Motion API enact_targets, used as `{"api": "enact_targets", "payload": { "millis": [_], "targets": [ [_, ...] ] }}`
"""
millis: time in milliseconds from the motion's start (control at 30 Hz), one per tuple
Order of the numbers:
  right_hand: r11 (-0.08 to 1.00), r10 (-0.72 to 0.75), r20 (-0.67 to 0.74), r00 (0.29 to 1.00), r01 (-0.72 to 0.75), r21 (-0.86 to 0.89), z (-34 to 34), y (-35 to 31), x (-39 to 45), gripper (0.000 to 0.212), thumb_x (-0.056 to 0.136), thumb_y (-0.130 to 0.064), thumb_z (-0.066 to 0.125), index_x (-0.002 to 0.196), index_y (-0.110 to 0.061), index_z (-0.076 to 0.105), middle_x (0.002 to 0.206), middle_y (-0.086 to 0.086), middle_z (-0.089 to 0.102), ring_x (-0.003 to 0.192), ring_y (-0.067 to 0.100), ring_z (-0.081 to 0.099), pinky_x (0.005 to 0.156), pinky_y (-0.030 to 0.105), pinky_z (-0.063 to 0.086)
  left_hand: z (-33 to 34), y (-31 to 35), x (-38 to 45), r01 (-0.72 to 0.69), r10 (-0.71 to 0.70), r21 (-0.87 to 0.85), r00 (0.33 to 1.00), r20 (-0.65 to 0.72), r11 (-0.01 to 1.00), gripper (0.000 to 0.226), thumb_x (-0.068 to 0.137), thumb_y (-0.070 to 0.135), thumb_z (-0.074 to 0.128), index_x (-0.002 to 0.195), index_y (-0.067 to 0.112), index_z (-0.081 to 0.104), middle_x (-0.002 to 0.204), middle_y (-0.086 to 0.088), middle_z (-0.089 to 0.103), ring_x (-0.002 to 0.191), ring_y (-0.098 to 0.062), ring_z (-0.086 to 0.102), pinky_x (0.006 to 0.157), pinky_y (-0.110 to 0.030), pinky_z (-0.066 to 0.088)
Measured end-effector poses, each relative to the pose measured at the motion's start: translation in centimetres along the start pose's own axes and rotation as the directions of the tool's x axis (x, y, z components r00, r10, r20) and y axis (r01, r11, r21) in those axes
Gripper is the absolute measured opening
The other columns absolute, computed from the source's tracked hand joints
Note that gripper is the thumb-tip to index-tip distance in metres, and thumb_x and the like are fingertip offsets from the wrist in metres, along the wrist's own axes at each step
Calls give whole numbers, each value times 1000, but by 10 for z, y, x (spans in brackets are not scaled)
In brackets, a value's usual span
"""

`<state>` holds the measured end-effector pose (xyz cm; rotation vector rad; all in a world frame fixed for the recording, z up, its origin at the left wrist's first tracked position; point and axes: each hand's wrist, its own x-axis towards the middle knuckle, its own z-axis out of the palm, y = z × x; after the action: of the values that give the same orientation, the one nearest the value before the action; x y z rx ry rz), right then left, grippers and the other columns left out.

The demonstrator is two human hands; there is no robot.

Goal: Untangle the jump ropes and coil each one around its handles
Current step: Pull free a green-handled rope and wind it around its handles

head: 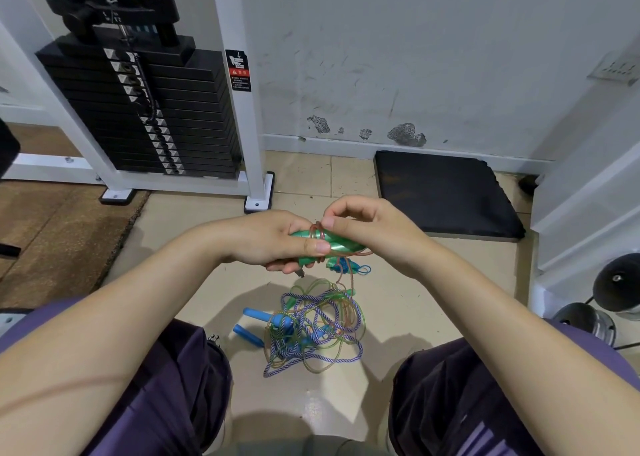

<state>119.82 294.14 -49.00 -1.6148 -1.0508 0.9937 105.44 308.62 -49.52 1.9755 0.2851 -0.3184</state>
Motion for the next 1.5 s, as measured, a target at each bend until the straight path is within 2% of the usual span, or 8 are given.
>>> {"api": "enact_targets", "payload": {
  "millis": [200,300,533,700,800,933,1133,1500],
  "targets": [
    [908,9,185,983,-85,411,-10,-4,3,32,88,-24,66,114,-6,61,98,16,66,81,31,61,82,36,55,-2,1,0,-190,157,-254,977,-144,948,33,91,50,53,78,21,62,56,1,51,44,-10,35,47,-22,27],
    [899,6,184,983,-85,430,-6,0,5,45,82,-19,75,120,-9,53,86,8,63,65,18,52,67,28,47,-2,4,5,-253,129,-368,936,-328,895,36,93,51,49,75,23,62,55,1,50,41,-9,32,43,-21,20],
    [1000,24,-78,997,-25,-13,4,-3,9,3,97,-17,58,99,-15,56,52,-9,44,44,5,33,44,18,28,-2,7,12,-265,-5,-364,803,-596,893,43,92,51,50,79,11,57,53,-2,50,38,-10,34,38,-16,25],
    [962,-73,-109,991,41,-270,8,-10,2,29,100,-24,52,73,-17,58,47,-10,36,42,4,30,46,18,26,-11,2,13,-211,-100,-342,706,-701,916,40,99,43,51,76,11,58,51,-1,51,38,-9,37,38,-17,29],
    [941,-154,-160,975,96,-324,2,-15,1,33,95,-25,61,70,-5,57,53,-5,37,48,5,30,51,24,26,-12,-5,14,-72,-57,-182,784,-618,981,39,99,42,53,76,12,58,52,-1,51,40,-12,39,41,-20,30],
    [947,-190,-186,964,131,-293,-9,-15,-3,27,89,-21,71,72,-1,65,58,9,51,55,6,40,54,25,33,-10,-6,9,53,-57,-24,966,-252,998,39,97,45,54,85,8,60,55,-2,53,42,-16,41,44,-24,34],
    [916,-248,-183,951,169,-364,-9,-12,0,16,77,-23,81,69,-13,71,72,7,64,65,7,53,62,22,42,8,8,7,3,0,-30,995,98,1000,64,91,54,60,93,-10,53,59,-8,50,44,-16,37,47,-17,37],
    [971,-97,-59,993,82,-226,-4,-3,4,26,84,-14,75,71,-12,53,68,9,45,64,16,39,57,25,33,13,4,3,-39,38,17,995,87,999,53,94,45,52,102,-7,57,73,-4,65,48,-13,47,47,-24,36]
  ]
}}
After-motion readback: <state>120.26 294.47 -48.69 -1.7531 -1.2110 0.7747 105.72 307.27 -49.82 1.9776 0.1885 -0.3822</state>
